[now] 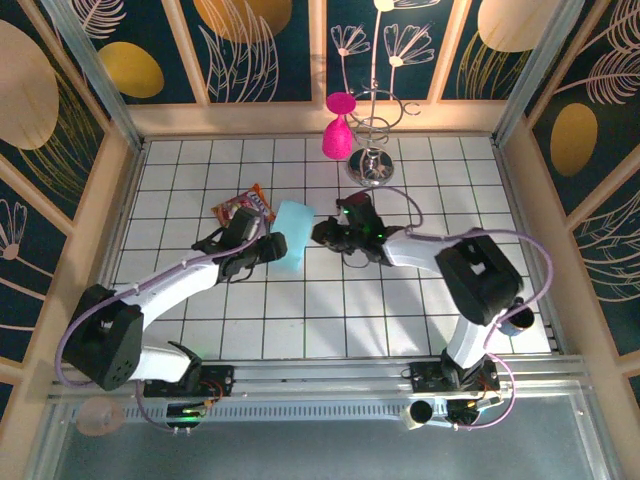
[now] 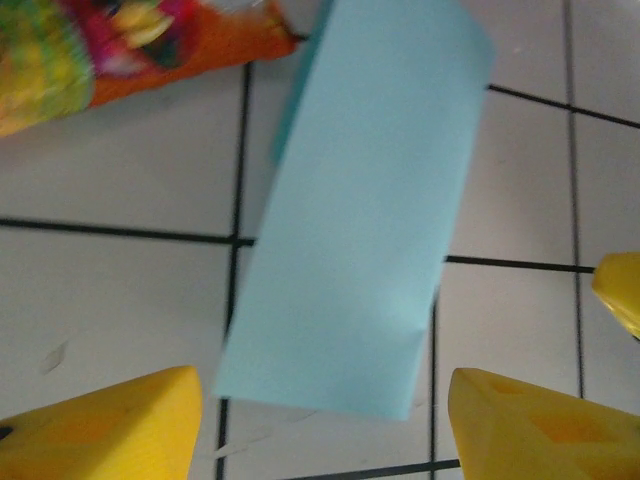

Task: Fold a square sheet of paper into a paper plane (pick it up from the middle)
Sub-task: Move the paper to the center of the table, then third fold the triangle at the center of the table.

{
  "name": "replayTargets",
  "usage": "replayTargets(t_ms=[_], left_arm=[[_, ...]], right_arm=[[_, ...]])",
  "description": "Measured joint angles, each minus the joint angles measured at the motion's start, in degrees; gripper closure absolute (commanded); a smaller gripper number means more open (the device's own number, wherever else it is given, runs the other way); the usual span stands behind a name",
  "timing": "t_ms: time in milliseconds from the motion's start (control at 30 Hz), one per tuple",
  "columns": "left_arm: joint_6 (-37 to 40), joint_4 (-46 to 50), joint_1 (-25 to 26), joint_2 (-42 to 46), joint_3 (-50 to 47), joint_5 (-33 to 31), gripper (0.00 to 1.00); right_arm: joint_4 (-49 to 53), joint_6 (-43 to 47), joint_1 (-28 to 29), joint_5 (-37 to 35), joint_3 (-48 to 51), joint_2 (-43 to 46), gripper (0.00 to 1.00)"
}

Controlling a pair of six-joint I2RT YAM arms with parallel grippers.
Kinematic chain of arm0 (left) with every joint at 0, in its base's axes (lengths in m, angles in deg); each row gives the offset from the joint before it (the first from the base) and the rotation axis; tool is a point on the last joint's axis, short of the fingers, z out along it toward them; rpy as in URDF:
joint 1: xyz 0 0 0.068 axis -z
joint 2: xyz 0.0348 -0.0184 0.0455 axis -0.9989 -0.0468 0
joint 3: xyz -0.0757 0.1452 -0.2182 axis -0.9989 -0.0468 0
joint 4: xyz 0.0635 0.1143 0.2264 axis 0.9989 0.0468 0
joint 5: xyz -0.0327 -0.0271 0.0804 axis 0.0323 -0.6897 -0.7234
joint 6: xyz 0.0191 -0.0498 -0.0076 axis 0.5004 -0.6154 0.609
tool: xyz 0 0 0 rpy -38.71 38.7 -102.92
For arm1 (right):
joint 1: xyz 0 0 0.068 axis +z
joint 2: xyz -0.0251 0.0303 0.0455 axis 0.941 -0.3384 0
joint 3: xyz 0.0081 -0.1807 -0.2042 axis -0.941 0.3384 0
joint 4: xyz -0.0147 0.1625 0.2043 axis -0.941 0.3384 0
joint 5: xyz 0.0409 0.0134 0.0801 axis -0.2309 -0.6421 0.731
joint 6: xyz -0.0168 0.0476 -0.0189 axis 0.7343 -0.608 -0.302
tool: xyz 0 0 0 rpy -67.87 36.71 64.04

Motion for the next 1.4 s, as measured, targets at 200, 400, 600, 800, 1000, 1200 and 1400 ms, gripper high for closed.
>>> replayTargets(t_ms=[200,400,600,800,1000,1200,1400], left_arm=[[-2.60,-2.05,-2.54,2.43,-4.28,2.03,0.34],[-3.50,-3.26,-3.98,3.26,-5.40,2.78,0.33],[-3.72,-4.42,-4.11,3.21,-5.42,3.54,0.33],[-3.63,-4.68,-4.11,3.19,-5.42,4.04,0.33],[-1.92,-5.73,-4.11,3.02,-5.33,7.61,0.41],[-1.29,-10.54,-4.09,-0.85,-3.67,15.17,0.51],[-2.73,-15.56,-2.75,-6.67,-0.61,20.22,0.58]], right_arm=[[-4.68,-3.65,1.40,5.97,-4.85,-9.51,0.85],[-4.76,-4.94,1.79,9.03,-5.62,-13.00,0.85],[-0.83,-3.65,2.25,9.38,-6.93,-14.34,0.85],[4.76,3.08,2.03,8.85,-8.70,-14.14,0.85],[12.22,16.50,-2.01,8.81,-4.55,-8.85,0.85],[18.08,23.54,-4.70,8.24,-0.46,-3.13,0.85],[14.47,16.92,-4.68,6.14,5.22,5.49,0.86]])
